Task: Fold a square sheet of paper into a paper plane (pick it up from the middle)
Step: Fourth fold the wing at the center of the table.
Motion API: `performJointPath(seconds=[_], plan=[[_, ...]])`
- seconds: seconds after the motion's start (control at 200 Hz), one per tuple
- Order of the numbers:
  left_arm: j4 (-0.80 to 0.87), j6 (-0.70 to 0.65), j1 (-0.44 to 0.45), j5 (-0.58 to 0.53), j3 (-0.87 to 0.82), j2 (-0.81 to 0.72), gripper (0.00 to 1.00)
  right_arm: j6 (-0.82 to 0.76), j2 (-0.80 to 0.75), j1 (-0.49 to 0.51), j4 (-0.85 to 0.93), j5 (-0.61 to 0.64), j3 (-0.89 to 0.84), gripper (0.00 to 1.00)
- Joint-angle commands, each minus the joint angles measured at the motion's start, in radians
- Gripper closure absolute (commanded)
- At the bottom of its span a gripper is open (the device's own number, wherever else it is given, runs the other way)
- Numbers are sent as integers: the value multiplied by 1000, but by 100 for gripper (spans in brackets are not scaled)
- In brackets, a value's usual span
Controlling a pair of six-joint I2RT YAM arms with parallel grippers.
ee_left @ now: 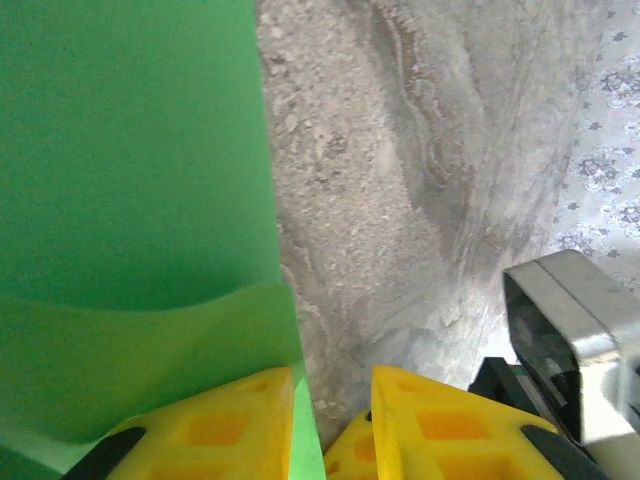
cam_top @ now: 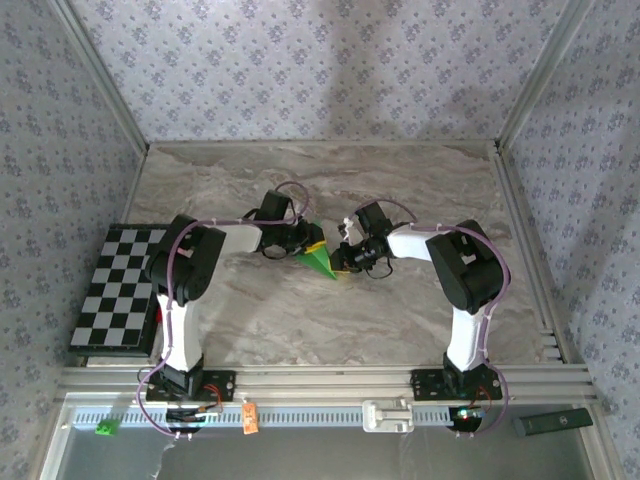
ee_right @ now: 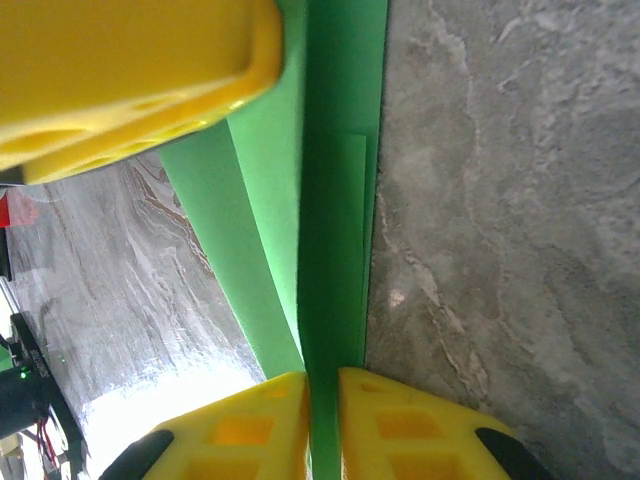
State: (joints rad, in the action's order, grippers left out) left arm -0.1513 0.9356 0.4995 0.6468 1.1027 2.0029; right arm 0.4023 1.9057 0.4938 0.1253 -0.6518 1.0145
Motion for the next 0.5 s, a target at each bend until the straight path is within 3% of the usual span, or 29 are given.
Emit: performJointPath(seconds=[0.0,0.495], plan=[[29,-20,-2,15,25,20,74,-18,17,8,47,38,-1,82],[41,-21,-1,1,16,22,74,38,-74,-1,51,-30,-45,80]])
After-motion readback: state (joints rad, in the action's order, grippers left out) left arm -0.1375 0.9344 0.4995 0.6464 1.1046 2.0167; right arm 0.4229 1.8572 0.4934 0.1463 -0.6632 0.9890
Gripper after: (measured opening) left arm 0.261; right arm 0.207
